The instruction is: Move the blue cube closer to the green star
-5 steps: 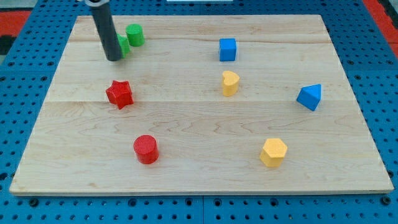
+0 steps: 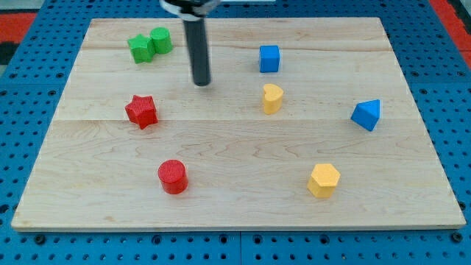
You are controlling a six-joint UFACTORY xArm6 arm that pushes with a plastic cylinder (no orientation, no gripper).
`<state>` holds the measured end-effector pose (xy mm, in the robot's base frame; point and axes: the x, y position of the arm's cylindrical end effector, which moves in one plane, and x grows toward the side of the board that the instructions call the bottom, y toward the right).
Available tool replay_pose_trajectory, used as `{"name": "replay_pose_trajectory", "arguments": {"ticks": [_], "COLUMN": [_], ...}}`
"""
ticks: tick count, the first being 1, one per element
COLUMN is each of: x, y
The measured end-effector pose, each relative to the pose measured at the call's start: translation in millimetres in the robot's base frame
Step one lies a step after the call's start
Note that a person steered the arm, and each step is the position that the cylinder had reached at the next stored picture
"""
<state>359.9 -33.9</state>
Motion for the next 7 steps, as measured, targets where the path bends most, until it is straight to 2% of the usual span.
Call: {"name": "replay_pose_trajectory", "arguments": {"ticks": [2,3,5,6,7], "x": [-11,-28,-76,-71,-58], "y": [126,171,94,76,102]}}
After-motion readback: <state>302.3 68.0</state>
